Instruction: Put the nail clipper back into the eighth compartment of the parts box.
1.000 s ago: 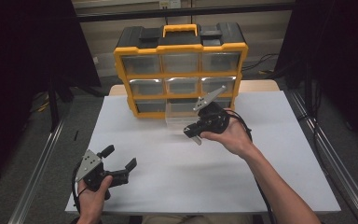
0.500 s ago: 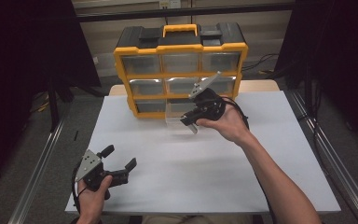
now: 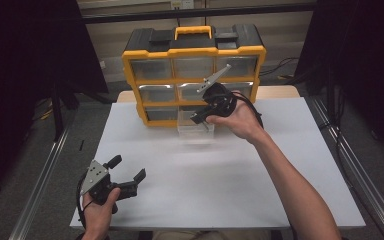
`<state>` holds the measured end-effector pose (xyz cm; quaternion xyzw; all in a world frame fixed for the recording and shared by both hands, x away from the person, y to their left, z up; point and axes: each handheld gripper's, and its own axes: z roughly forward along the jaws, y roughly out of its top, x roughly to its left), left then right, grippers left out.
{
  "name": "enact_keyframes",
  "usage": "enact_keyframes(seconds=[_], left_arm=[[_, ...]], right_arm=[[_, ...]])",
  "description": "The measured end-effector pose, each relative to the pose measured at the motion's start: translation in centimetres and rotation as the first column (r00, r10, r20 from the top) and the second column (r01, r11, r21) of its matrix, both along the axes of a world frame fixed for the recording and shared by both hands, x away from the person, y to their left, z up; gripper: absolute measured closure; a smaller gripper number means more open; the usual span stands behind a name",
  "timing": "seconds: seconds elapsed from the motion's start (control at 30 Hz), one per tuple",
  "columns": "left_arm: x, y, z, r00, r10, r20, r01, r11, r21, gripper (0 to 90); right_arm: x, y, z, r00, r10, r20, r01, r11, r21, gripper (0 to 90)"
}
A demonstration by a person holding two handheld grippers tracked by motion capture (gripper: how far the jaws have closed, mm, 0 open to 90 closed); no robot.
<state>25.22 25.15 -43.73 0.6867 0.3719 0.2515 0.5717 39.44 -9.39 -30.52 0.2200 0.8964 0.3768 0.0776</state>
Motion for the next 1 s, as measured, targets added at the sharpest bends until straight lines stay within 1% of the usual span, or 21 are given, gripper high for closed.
enact_keyframes(seconds=[0.03, 0.07, 0.1, 0.13, 0.27, 0.3, 0.33, 0.4, 0.47, 0.53, 0.67, 0.77, 0.83, 0.87, 0.9, 0.97, 1.0], left_arm=[[0.0, 0.0, 0.0, 1.0, 0.0, 0.0, 0.0, 1.0, 0.006, 2.5], [0.0, 0.0, 0.0, 1.0, -0.004, 0.001, 0.004, 1.0, 0.001, 2.5], [0.0, 0.0, -0.1, 1.0, 0.002, -0.004, -0.002, 1.0, 0.009, 2.5], [0.0, 0.0, -0.1, 1.0, 0.004, -0.005, -0.004, 1.0, 0.007, 2.7], [0.0, 0.1, -0.1, 0.9999, 0.01, -0.006, -0.01, 0.9999, 0.009, 2.7], [0.0, 0.1, -0.1, 0.9999, 0.009, -0.006, -0.009, 0.9999, 0.009, 2.7], [0.0, 0.1, -0.1, 0.9999, 0.009, -0.006, -0.009, 0.9999, 0.011, 2.7], [0.0, 0.0, -0.1, 1.0, 0.005, -0.008, -0.004, 0.9999, 0.01, 2.6], [0.1, 0.1, -0.1, 1.0, 0.004, -0.009, -0.004, 0.9999, 0.012, 2.6], [0.1, 0.1, -0.2, 0.9999, 0.005, -0.012, -0.005, 1.0, 0.006, 2.7], [0.1, 0.1, -0.1, 0.9999, 0.005, -0.011, -0.005, 1.0, 0.007, 2.7], [0.1, 0.1, -0.1, 0.9999, 0.001, -0.011, -0.001, 1.0, 0.008, 2.7], [0.1, 0.1, -0.2, 0.9999, 0.003, -0.014, -0.003, 0.9999, 0.012, 2.7], [0.1, 0.1, -0.2, 0.9999, 0.0, -0.014, 0.0, 0.9999, 0.012, 2.7], [0.1, 0.1, -0.2, 0.9999, 0.004, -0.014, -0.004, 0.9999, 0.011, 2.7], [0.1, 0.1, -0.2, 0.9999, 0.005, -0.016, -0.004, 0.9999, 0.012, 2.7], [0.1, 0.1, -0.2, 0.9999, 0.005, -0.015, -0.005, 0.9999, 0.014, 2.7]], right_arm=[[0.2, 0.0, 0.0, 1.0, 0.004, 0.002, -0.004, 1.0, 0.006, 78.1], [0.3, 0.0, 0.0, 1.0, 0.002, 0.005, -0.002, 1.0, 0.004, 78.1], [0.5, 0.1, -0.1, 1.0, 0.001, 0.005, -0.001, 1.0, 0.002, 78.1], [0.7, 0.1, -0.2, 1.0, 0.006, 0.006, -0.006, 1.0, -0.003, 78.1], [1.5, 0.3, -0.1, 0.9999, -0.012, 0.012, 0.012, 1.0, -0.008, 78.1], [1.7, 0.3, 0.0, 0.9999, -0.011, 0.009, 0.011, 1.0, -0.004, 78.1], [1.9, 0.4, 0.0, 0.9997, -0.024, 0.0, 0.024, 1.0, -0.01, 78.1], [2.1, 0.6, -0.1, 0.9992, -0.039, 0.001, 0.039, 0.999, -0.027, 78.1], [2.4, 0.6, -0.1, 0.9988, -0.048, -0.008, 0.048, 0.999, -0.018, 78.1], [2.8, 0.6, -0.1, 0.9983, -0.057, -0.009, 0.057, 0.998, -0.023, 78.1], [3.6, 0.7, 0.0, 0.9977, -0.066, -0.016, 0.065, 0.997, -0.053, 78.1], [4.1, 0.6, 0.0, 0.9969, -0.077, -0.018, 0.076, 0.996, -0.054, 78.1], [4.6, 0.5, -0.1, 0.9958, -0.082, -0.04, 0.08, 0.995, -0.051, 78.1], [4.9, 0.6, -0.2, 0.9949, -0.091, -0.044, 0.088, 0.994, -0.062, 78.1], [5.1, 0.7, -0.3, 0.9942, -0.098, -0.046, 0.093, 0.992, -0.087, 78.0], [5.6, 0.7, -0.5, 0.9923, -0.112, -0.052, 0.107, 0.99, -0.096, 78.0], [5.9, 0.8, -0.6, 0.9908, -0.126, -0.048, 0.121, 0.987, -0.105, 78.1]])
